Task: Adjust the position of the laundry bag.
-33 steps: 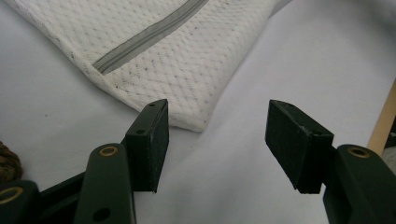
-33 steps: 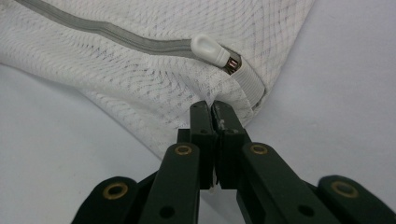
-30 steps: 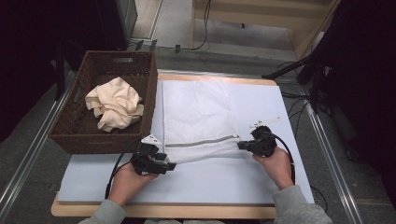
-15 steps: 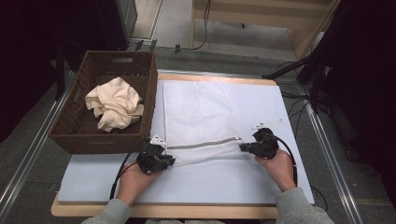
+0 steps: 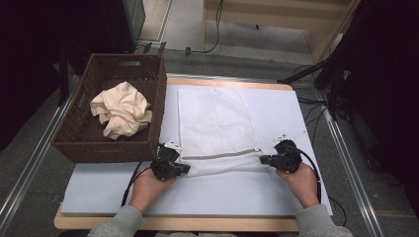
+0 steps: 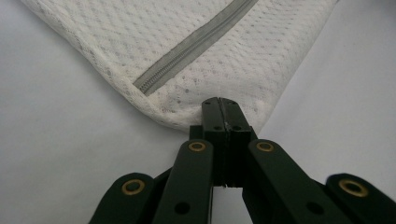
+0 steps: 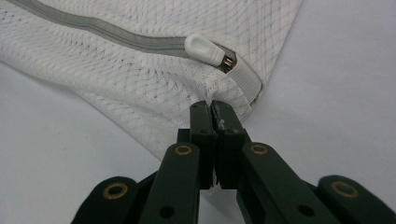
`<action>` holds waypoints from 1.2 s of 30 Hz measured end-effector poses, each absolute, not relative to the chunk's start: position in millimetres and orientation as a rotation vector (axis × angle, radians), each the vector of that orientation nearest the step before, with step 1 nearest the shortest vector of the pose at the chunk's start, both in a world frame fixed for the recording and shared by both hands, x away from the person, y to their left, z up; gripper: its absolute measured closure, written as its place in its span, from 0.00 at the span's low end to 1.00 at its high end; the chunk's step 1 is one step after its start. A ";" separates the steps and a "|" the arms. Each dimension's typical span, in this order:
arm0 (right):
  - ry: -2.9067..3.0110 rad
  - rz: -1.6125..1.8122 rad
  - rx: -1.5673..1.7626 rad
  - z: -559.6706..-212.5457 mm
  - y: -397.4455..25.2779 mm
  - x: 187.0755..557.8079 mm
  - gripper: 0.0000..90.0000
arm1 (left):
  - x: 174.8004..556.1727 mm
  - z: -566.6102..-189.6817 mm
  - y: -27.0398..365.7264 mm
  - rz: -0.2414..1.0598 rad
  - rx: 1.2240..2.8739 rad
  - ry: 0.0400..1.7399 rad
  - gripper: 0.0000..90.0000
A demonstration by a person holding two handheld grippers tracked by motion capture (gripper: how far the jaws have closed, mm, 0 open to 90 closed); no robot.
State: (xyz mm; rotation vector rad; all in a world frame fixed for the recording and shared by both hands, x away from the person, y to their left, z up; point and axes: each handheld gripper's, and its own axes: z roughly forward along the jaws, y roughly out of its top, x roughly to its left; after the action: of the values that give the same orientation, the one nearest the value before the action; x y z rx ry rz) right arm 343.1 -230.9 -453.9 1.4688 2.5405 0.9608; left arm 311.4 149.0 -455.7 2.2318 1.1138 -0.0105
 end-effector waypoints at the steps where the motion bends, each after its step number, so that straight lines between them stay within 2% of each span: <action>1: 2.539 0.961 1.470 -454.1 -232.6 341.9 0.99 | 312.4 -454.9 148.0 -0.007 2.233 1.111 1.00; 16: 2.523 0.960 1.539 -456.5 -246.1 310.4 0.98 | 319.7 -452.7 139.6 -0.032 2.240 1.077 1.00; 19: 2.521 0.956 1.531 -455.7 -247.6 309.8 0.92 | 319.6 -451.7 140.5 -0.038 2.238 1.077 1.00; 23: 2.477 1.012 1.523 -449.6 -254.4 309.7 0.78 | 319.0 -451.0 141.4 -0.038 2.233 1.078 1.00; 28: 2.394 1.113 1.472 -437.3 -263.0 312.5 0.73 | 317.0 -449.5 142.7 -0.041 2.224 1.084 1.00; 34: 2.365 1.094 1.472 -443.4 -255.7 336.5 0.68 | 310.2 -448.6 145.4 -0.068 2.220 1.089 1.00; 35: 2.355 1.096 1.476 -444.7 -254.0 340.6 0.67 | 308.6 -449.4 145.9 -0.058 2.220 1.092 0.99; 36: 2.351 1.093 1.474 -446.0 -252.6 344.8 0.66 | 307.3 -450.1 146.4 -0.055 2.220 1.094 0.87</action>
State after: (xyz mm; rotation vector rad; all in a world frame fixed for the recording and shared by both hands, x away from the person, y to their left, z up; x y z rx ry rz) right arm 344.8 -252.6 -446.0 1.4742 2.3509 1.0928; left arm 307.3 146.4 -450.1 2.2200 1.0937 -0.0551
